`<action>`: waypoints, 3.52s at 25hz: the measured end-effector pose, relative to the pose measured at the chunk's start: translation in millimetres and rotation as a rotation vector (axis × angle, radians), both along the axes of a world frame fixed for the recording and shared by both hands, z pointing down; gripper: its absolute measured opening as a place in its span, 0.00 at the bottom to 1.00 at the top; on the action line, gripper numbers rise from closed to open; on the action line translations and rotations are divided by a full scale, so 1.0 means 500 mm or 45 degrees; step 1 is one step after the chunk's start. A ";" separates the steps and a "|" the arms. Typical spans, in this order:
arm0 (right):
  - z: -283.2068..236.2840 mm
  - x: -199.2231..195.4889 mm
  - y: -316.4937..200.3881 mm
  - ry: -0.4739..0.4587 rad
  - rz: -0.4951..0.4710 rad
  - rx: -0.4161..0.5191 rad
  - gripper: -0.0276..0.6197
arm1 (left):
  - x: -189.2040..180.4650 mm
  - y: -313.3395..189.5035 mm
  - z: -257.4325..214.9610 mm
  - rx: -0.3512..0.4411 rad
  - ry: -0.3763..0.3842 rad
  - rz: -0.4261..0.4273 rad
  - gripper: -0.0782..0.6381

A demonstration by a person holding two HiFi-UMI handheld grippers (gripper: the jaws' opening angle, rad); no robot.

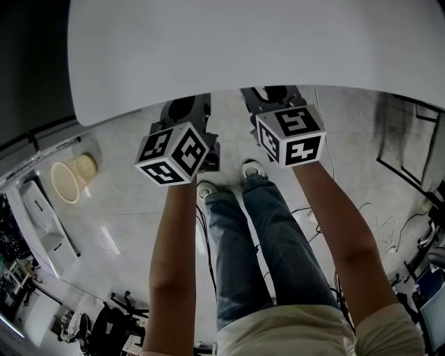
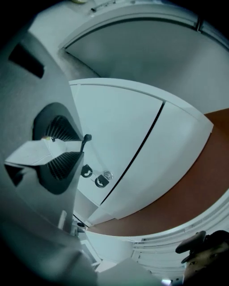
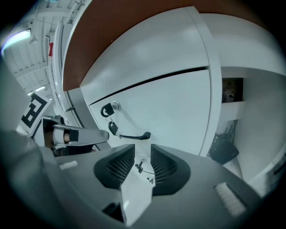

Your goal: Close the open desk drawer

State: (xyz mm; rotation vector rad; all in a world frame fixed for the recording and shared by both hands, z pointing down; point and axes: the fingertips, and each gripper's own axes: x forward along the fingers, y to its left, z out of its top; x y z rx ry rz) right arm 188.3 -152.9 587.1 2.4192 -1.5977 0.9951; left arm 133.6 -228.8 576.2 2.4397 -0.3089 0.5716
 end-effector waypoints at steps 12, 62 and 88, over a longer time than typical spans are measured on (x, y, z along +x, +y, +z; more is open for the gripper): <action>-0.033 -0.047 0.077 0.034 0.096 0.023 0.05 | -0.091 0.066 -0.022 0.079 -0.030 -0.004 0.11; -0.533 -0.507 0.303 0.089 0.341 0.106 0.05 | -0.509 0.302 -0.447 0.023 0.005 0.424 0.11; -0.731 -0.621 0.337 0.185 0.265 0.192 0.05 | -0.565 0.350 -0.640 0.095 0.102 0.558 0.11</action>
